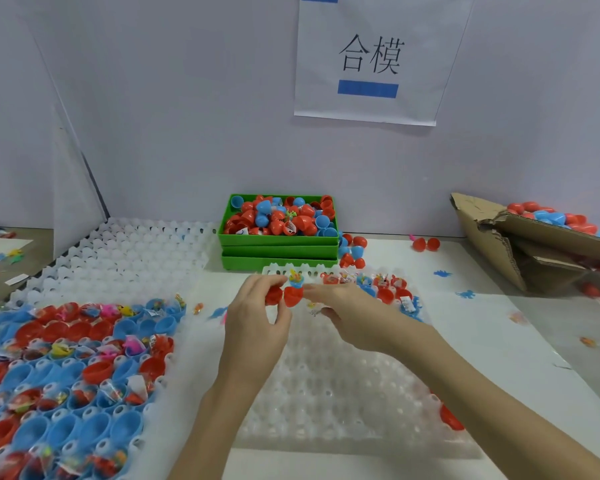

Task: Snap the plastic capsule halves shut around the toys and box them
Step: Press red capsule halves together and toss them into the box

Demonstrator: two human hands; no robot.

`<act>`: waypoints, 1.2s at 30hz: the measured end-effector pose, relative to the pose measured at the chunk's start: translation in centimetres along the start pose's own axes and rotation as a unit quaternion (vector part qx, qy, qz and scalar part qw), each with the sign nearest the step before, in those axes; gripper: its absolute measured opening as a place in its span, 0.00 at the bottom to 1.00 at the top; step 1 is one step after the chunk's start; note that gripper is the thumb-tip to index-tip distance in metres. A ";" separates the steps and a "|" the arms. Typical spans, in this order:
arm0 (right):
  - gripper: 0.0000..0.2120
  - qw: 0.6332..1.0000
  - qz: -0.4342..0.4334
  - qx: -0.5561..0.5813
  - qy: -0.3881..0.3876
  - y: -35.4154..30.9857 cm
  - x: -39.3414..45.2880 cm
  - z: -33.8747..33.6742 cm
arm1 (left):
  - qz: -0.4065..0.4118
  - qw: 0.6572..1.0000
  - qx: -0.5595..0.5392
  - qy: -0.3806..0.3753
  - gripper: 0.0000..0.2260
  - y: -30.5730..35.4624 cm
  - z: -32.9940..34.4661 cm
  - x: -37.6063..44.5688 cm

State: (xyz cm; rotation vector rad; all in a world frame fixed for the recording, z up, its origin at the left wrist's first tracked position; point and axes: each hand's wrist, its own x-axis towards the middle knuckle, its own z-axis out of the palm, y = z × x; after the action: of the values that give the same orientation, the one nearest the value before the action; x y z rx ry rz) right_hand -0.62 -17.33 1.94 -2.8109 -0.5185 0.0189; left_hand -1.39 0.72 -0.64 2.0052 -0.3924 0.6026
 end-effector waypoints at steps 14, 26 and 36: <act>0.07 0.974 0.035 0.084 0.209 0.9 -0.2 1.7 | -0.003 1.000 -0.019 -0.004 0.12 -0.3 0.3 0.1; 0.05 0.800 0.127 0.493 0.318 -0.6 -5.9 0.0 | -0.050 0.975 -0.178 -0.126 0.16 1.5 1.3 -0.8; 0.04 0.827 0.093 0.401 0.384 -0.7 -6.9 0.1 | -0.018 0.978 -0.168 -0.126 0.11 2.4 1.5 -1.2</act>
State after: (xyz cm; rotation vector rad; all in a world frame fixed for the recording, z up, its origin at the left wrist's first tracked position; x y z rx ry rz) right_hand -7.27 -19.13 1.77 -1.7973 -0.0019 -0.6638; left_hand -3.21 -1.67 -0.24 1.7596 -0.5698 0.2385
